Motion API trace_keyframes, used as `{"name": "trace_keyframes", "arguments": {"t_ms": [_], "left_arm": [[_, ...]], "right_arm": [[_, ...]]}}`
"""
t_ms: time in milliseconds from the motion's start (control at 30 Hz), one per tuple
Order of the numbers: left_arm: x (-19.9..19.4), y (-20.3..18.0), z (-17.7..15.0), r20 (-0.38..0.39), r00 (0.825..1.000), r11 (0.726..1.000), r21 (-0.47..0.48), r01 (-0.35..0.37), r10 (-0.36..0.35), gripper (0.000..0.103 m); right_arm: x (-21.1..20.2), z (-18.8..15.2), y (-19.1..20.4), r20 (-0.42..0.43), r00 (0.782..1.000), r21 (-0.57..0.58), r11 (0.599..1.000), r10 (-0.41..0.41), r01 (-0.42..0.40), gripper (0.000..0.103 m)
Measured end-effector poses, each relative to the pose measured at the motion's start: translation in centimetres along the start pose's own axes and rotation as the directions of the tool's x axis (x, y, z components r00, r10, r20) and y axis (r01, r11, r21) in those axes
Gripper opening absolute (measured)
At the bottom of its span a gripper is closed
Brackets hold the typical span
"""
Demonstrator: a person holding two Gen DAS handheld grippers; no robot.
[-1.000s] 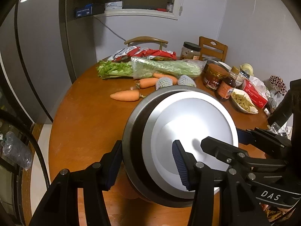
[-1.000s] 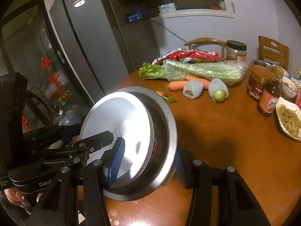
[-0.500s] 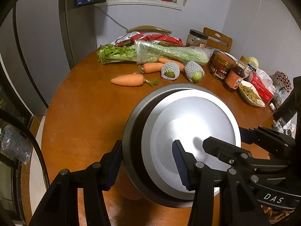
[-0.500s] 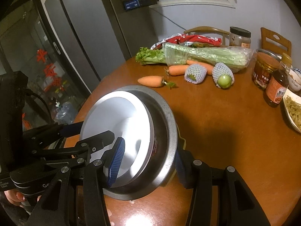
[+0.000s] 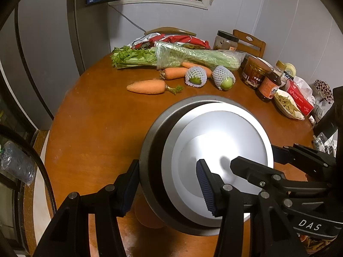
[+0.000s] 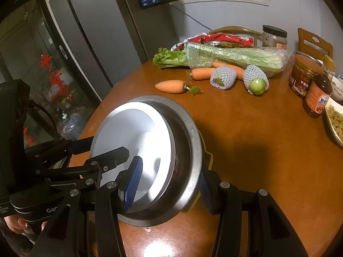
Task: Organize plates and bowls
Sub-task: 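Lift the loaded steel basin with both tools and carry it toward the plate stack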
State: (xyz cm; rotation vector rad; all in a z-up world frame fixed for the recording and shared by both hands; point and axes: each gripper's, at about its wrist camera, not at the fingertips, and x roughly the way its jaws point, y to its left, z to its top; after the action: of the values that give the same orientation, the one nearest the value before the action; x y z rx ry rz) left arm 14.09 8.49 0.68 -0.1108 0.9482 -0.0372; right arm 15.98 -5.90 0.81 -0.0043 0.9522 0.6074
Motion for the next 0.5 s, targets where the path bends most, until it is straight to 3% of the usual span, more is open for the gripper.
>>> {"name": "trace_keyframes", "arguments": {"t_ms": [500], "left_arm": [[0.84, -0.03, -0.37, -0.018, 1.000, 1.000, 0.003, -0.005, 0.005, 0.051]], "right_arm": [[0.86, -0.23, 0.06, -0.017, 1.000, -0.007, 1.000, -0.016, 0.016, 0.052]]}}
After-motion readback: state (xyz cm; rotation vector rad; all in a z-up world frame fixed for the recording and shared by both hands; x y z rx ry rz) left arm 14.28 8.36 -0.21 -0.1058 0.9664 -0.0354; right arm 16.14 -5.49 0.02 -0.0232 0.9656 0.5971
